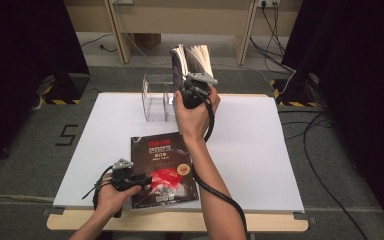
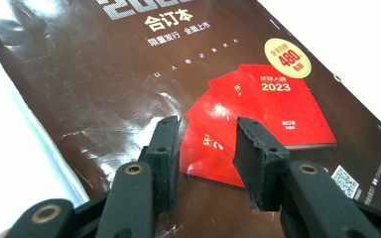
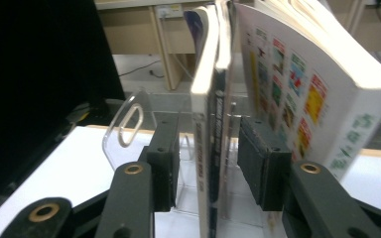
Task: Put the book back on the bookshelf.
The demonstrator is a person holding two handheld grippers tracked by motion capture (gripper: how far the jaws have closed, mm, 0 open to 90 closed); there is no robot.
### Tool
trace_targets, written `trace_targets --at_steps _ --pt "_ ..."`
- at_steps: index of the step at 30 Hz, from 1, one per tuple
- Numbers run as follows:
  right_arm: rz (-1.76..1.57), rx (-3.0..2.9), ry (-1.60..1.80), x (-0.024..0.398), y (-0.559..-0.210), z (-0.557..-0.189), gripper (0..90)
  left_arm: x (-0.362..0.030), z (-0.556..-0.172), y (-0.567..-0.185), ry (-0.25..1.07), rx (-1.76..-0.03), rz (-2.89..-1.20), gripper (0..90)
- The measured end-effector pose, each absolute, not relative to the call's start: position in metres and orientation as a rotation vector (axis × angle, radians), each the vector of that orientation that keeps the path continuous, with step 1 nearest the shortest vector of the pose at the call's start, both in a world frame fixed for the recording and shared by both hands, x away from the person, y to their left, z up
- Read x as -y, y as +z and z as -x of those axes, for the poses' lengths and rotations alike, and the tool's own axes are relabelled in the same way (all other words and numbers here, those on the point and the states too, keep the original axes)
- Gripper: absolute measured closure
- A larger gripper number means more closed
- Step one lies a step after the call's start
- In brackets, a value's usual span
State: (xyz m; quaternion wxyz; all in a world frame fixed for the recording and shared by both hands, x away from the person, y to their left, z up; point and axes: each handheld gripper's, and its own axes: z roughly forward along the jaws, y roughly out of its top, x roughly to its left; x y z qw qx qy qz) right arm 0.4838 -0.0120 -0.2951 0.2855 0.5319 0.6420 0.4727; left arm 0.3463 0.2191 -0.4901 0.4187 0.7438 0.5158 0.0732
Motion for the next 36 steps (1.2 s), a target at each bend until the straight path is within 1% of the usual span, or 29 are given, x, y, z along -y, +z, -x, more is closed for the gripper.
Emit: trace_targets --at_steps 5,7,9,10,11,13,18,24,30,32,36 --pt "-1.431 -1.74 1.25 0.009 -0.29 -0.499 59.9 -0.219 -0.346 -0.491 0.185 -1.296 -1.859 61.2" --pt "-1.43 -1.743 1.248 0.008 -0.289 -0.501 61.1 -0.22 -0.346 -0.491 0.181 -1.295 -1.858 61.2" --pt "-1.433 -1.755 1.243 0.007 -0.292 -0.5 67.5 -0.22 -0.347 -0.491 0.177 -1.295 -1.857 61.2" --pt "-1.421 -1.744 1.25 0.006 -0.294 -0.498 72.8 -0.22 -0.347 -0.49 0.174 -1.294 -1.86 61.2" --pt "-1.412 -1.738 1.24 0.006 -0.296 -0.497 76.2 -0.22 -0.347 -0.49 0.174 -1.294 -1.859 61.2" --pt "-1.404 -1.74 1.233 0.004 -0.298 -0.495 80.6 -0.22 -0.347 -0.491 0.177 -1.293 -1.859 61.1" --pt "-1.409 -1.753 1.2 -0.001 -0.296 -0.499 81.6 -0.219 -0.346 -0.49 0.177 -1.294 -1.868 61.0" --pt "-1.432 -1.767 1.177 -0.008 -0.296 -0.509 76.1 -0.219 -0.346 -0.49 0.174 -1.292 -1.859 61.1" --pt "-1.462 -1.791 1.149 -0.017 -0.296 -0.52 72.9 -0.219 -0.347 -0.491 0.174 -1.292 -1.854 61.0" --pt "-1.475 -1.803 1.143 -0.02 -0.297 -0.524 73.9 -0.219 -0.347 -0.491 0.174 -1.292 -1.855 61.0" --pt "-1.494 -1.824 1.091 -0.023 -0.296 -0.529 81.1 -0.219 -0.347 -0.491 0.174 -1.292 -1.853 61.0"
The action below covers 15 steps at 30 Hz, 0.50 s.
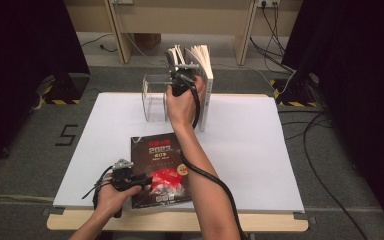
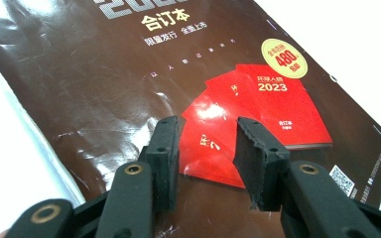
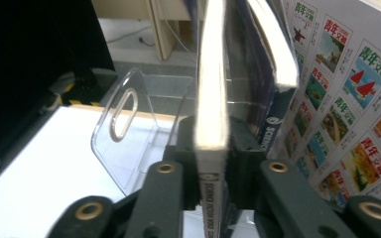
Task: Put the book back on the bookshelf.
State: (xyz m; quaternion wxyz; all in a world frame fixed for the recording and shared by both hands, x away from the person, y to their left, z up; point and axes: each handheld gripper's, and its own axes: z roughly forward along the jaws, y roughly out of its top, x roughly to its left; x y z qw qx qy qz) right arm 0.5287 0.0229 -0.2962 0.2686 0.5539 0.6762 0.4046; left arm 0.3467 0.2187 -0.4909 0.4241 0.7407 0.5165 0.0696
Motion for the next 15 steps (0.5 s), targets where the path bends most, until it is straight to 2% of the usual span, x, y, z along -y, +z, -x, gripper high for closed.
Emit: trace_targets --at_steps 15 --pt "-1.467 -1.699 1.121 -0.0302 -0.2997 -0.5301 83.1 -0.219 -0.3469 -0.491 0.174 -1.284 -1.858 61.2"
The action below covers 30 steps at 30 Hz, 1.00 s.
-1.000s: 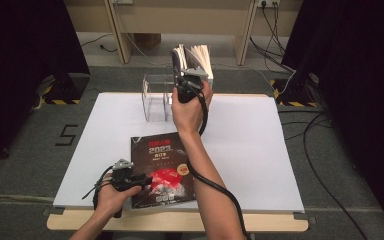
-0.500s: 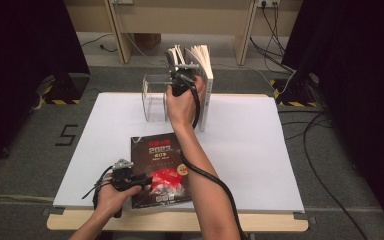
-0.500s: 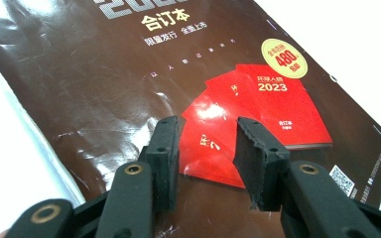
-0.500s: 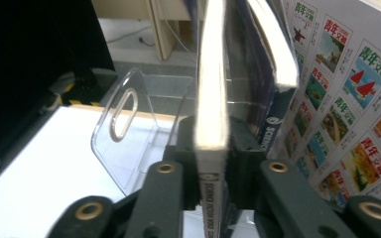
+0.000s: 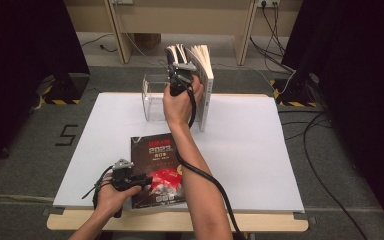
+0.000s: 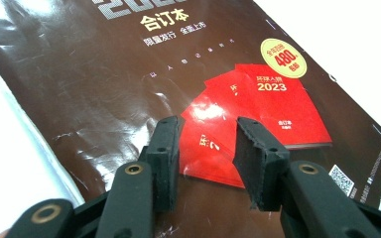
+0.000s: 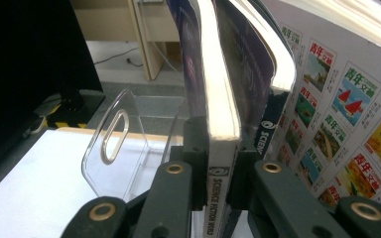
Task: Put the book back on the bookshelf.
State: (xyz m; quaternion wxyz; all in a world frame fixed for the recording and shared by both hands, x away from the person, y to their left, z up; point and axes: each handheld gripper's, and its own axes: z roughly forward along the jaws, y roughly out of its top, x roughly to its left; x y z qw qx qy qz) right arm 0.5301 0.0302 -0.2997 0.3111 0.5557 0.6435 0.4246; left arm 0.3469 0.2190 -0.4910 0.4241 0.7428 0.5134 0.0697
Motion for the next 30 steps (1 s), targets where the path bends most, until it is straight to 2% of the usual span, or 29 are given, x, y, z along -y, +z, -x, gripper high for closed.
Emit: trace_targets --at_steps 16,23,30 --pt "-1.475 -1.583 1.13 -0.037 -0.313 -0.535 82.2 -0.219 -0.347 -0.491 0.172 -1.276 -1.86 61.3" --pt "-1.452 -1.62 1.111 -0.037 -0.308 -0.528 68.1 -0.219 -0.347 -0.491 0.173 -1.273 -1.862 61.2" --pt "-1.43 -1.657 1.148 -0.023 -0.301 -0.502 64.0 -0.219 -0.347 -0.491 0.175 -1.275 -1.861 61.2"
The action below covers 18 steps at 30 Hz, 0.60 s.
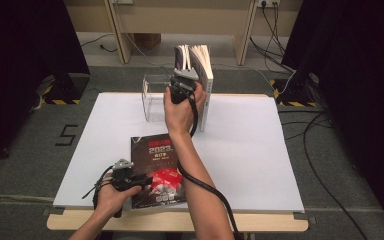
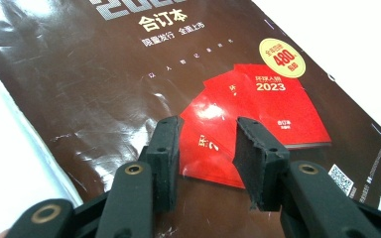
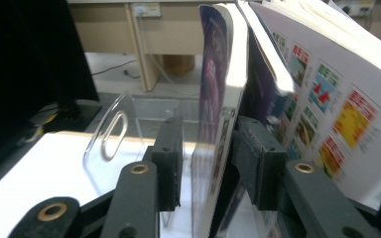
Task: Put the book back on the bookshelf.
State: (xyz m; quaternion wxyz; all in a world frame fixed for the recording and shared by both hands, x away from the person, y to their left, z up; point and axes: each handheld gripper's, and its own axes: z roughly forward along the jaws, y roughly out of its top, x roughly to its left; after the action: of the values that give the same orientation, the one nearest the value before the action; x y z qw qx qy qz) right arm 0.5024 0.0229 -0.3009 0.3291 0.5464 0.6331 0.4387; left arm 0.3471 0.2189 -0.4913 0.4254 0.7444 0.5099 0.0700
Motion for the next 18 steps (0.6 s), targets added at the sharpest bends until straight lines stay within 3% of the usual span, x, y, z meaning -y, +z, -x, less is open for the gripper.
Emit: trace_targets --at_steps 10,18 --pt "-1.462 -1.64 1.178 0.004 -0.291 -0.489 62.2 -0.219 -0.347 -0.491 0.175 -1.275 -1.862 61.1" --pt "-1.506 -1.674 1.138 0.003 -0.289 -0.518 60.0 -0.219 -0.347 -0.491 0.168 -1.28 -1.855 61.0"
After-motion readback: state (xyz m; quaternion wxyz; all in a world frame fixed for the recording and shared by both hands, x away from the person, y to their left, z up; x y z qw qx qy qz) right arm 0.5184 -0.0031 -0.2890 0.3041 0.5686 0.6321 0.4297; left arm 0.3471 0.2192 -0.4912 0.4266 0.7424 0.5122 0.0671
